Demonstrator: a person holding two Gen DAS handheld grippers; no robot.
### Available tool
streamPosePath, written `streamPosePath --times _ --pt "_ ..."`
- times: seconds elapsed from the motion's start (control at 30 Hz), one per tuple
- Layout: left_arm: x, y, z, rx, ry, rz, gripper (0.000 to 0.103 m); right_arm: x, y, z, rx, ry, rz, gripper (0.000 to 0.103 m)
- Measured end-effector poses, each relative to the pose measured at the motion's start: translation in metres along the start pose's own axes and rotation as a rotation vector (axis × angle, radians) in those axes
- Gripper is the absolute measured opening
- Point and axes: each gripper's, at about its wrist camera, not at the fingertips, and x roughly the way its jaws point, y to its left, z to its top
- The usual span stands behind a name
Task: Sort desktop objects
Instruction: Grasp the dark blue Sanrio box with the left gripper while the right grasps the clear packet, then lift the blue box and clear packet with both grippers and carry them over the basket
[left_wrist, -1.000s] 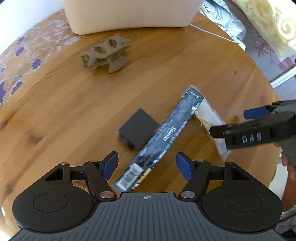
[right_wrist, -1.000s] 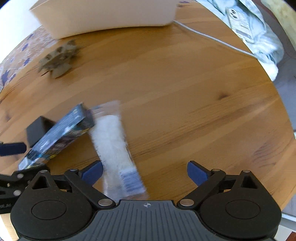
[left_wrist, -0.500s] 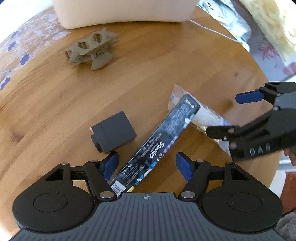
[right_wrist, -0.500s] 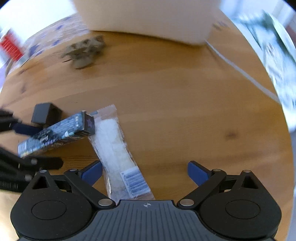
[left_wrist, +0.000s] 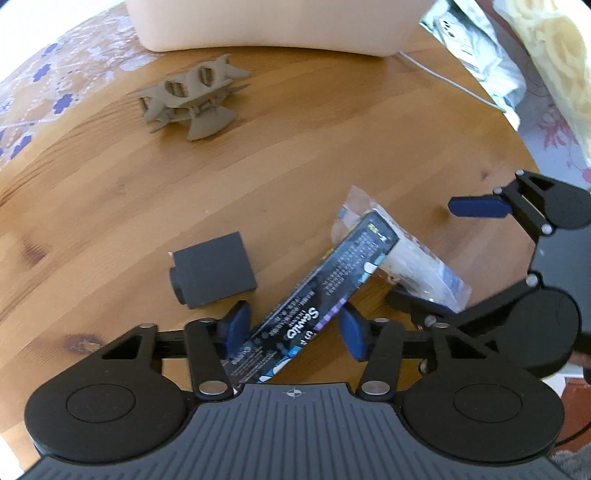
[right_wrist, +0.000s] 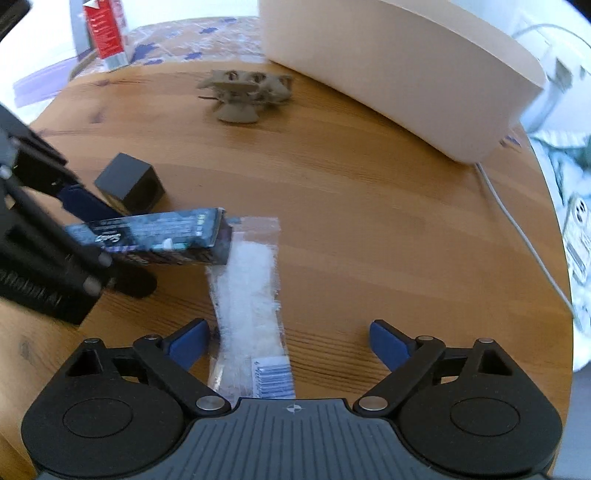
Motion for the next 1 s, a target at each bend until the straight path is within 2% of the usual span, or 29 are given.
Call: streamPosePath --times 0.13,0.2,0.3,0.33,0.47,0.67,0.87,1.0 --pt "-0.001 0.003 0.002 -0.013 0.002 0.018 0.036 0.000 0.001 0.001 0.022 -0.026 0.046 0.076" --pt "-0.002 0.005 0.002 -0.018 -0.004 0.035 0.024 0.000 0.003 0.002 0.007 -0.038 0.053 0.070" --pt "-0.003 0.009 0.002 -0.044 -0.006 0.027 0.023 -0.004 0.006 0.003 -0.006 -0.057 0.061 0.042" --pt "-0.003 0.008 0.003 -0.046 -0.006 0.025 0.023 -0.005 0.006 0.004 -0.007 -0.061 0.058 0.028" --pt "-0.003 0.005 0.001 -0.039 -0.012 0.027 0.023 -0.008 0.006 0.005 0.003 -0.048 0.056 0.025" --pt "-0.006 0.002 -0.001 -0.046 -0.014 0.002 0.022 -0.014 -0.006 0.002 0.102 -0.042 0.095 0.023" --pt "-0.016 -0.001 0.001 -0.054 -0.031 -0.034 0.023 -0.036 -0.020 0.005 0.179 -0.085 0.128 0.023" --pt "-0.028 0.003 0.008 -0.073 -0.063 -0.044 0.022 -0.051 -0.030 0.014 0.200 -0.134 0.109 0.023"
